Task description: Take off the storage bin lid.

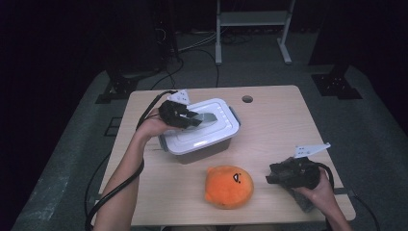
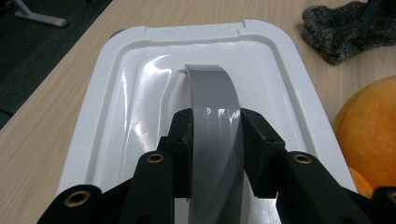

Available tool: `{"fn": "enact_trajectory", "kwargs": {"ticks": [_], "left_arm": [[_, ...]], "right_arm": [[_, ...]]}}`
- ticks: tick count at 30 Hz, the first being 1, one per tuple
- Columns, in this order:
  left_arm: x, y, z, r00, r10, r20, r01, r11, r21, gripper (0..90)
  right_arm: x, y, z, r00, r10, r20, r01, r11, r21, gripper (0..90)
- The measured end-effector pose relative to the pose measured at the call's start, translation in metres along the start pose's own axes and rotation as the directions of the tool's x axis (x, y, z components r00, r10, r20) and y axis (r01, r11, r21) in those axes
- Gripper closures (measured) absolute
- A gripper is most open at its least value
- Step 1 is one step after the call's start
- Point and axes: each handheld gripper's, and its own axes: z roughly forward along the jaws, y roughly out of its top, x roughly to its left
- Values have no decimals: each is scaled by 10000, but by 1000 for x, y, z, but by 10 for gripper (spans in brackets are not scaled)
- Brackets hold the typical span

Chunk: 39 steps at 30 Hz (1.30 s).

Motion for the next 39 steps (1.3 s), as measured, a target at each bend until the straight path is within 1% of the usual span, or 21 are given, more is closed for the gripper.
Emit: {"fn": "enact_trajectory", "kwargs": {"ticks": [7,8,11,13,14,17,19,24,25,29,33,34,35,36,37,38,39], "left_arm": [[-1,1,1,9999,139,98,-140,9999,81,666],[-2,1,1,9999,61,105,-61,10000,23,666],[-4,3,2,9998,66,182,-67,10000,46,666],[-5,4,2,9997,166,169,-168,9998,122,665],[-6,4,3,9998,131,149,-132,9999,65,665],[-4,4,4,9999,112,129,-113,9999,108,664],[-2,4,4,10000,-7,85,6,10000,97,664],[-2,4,4,9999,26,101,-27,9999,105,664],[-2,5,4,9999,100,85,-101,9998,173,664],[-2,4,4,10000,9,80,-10,10000,96,664],[-2,4,4,10000,30,43,-30,10000,84,662],[-2,4,5,10000,16,23,-16,9998,221,631],[-3,4,7,10000,-30,-4,30,9995,314,622],[-2,5,7,10000,39,-17,-38,9991,420,605],[-2,5,8,10000,45,-32,-43,9992,396,598],[-2,5,8,10000,-72,-44,73,9997,254,598],[-1,6,8,10000,-6,-19,7,9998,220,598]], "right_arm": [[0,0,2,10000,1,0,-1,10000,70,380],[1,0,2,10000,3,-1,-2,10000,77,380],[0,0,1,10000,17,-12,-17,10000,67,380],[0,0,1,10000,47,-12,-47,10000,40,380],[0,-1,1,10000,34,0,-34,10000,42,380],[1,0,1,10000,11,20,-11,10000,51,380],[1,0,1,10000,4,21,-4,10000,9,381],[0,-1,0,10000,59,33,-59,10000,-12,387],[-1,-1,0,10000,71,33,-70,10000,-13,388],[1,-2,-1,10000,34,31,-34,10000,-25,392],[1,-2,-2,10000,34,43,-34,10000,-44,393],[1,-1,-1,10000,15,16,-14,10000,-71,395],[1,-1,-1,10000,11,7,-11,10000,-66,395],[1,-1,0,10000,15,1,-15,10000,-39,395],[1,-1,0,10000,40,4,-40,10000,3,395],[1,-1,0,10000,39,3,-39,10000,15,395],[1,-1,0,10000,30,1,-30,10000,18,396]]}}
